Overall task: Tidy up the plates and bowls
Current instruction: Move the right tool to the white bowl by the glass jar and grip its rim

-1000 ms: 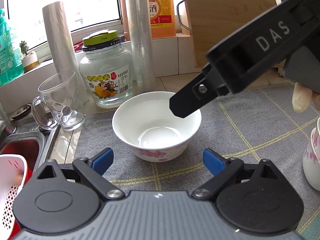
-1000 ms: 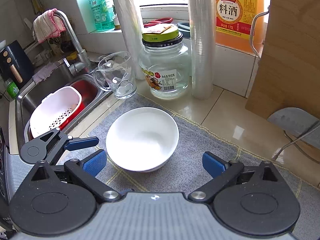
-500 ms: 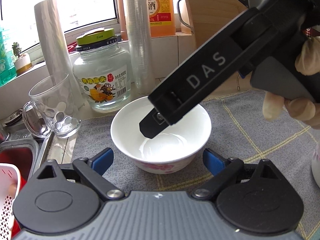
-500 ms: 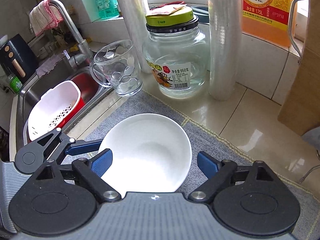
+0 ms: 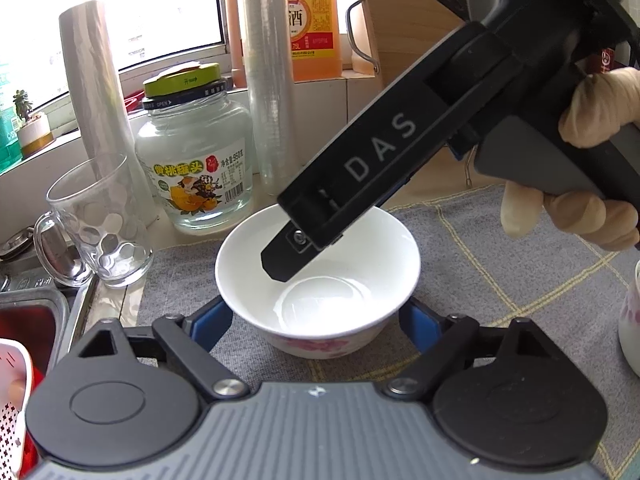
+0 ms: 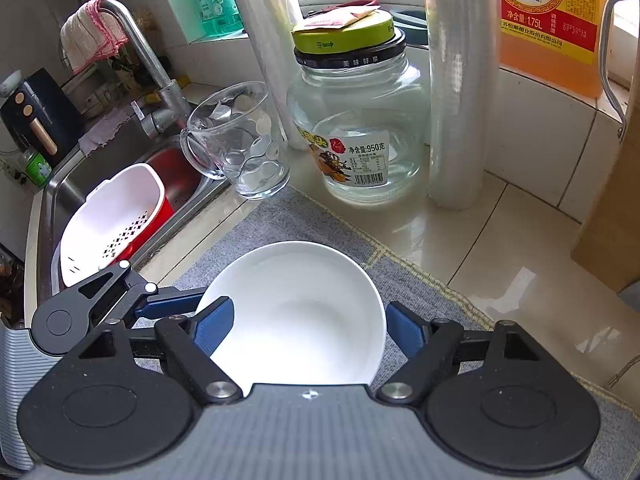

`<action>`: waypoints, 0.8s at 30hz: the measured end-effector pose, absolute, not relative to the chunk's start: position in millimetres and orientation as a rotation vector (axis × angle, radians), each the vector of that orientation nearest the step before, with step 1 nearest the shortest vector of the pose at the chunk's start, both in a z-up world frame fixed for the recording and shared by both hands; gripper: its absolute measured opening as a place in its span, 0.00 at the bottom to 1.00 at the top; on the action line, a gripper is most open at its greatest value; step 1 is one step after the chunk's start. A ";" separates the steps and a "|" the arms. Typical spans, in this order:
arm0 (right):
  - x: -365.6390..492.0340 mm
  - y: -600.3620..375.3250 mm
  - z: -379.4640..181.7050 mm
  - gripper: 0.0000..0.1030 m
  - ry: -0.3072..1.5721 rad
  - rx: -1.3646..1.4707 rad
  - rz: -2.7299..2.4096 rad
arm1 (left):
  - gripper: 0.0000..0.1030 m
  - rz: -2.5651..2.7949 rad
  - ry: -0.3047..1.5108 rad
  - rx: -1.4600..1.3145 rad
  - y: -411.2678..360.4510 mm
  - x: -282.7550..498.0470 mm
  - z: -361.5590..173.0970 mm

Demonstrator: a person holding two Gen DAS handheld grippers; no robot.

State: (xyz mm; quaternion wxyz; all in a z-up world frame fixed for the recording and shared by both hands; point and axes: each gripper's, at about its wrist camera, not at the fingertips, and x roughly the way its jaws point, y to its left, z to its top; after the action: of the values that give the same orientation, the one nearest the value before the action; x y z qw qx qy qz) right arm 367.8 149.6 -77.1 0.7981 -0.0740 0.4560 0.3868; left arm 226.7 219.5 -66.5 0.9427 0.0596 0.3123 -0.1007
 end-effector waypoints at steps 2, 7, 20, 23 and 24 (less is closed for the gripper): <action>368.1 151.0 -78.0 0.84 0.980 -0.170 0.828 | 0.86 -0.207 0.635 0.120 219.7 226.8 -66.7; 369.9 152.1 -80.4 0.82 0.981 -0.170 0.836 | 0.86 -0.211 0.636 0.116 220.7 227.6 -66.9; 372.7 156.8 -81.0 0.81 0.991 -0.171 0.857 | 0.86 -0.211 0.643 0.117 220.5 227.5 -66.6; 372.2 156.4 -80.4 0.81 0.991 -0.168 0.858 | 0.86 -0.213 0.649 0.118 220.2 227.0 -65.3; 371.9 156.2 -80.2 0.81 0.991 -0.166 0.858 | 0.86 -0.214 0.651 0.118 220.0 226.5 -64.7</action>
State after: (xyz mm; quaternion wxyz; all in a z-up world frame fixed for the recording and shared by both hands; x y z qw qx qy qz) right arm 371.9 156.2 -80.2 0.7897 -0.0770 0.4602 0.3984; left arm 226.5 220.0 -64.7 0.9402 0.0580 0.3188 -0.1047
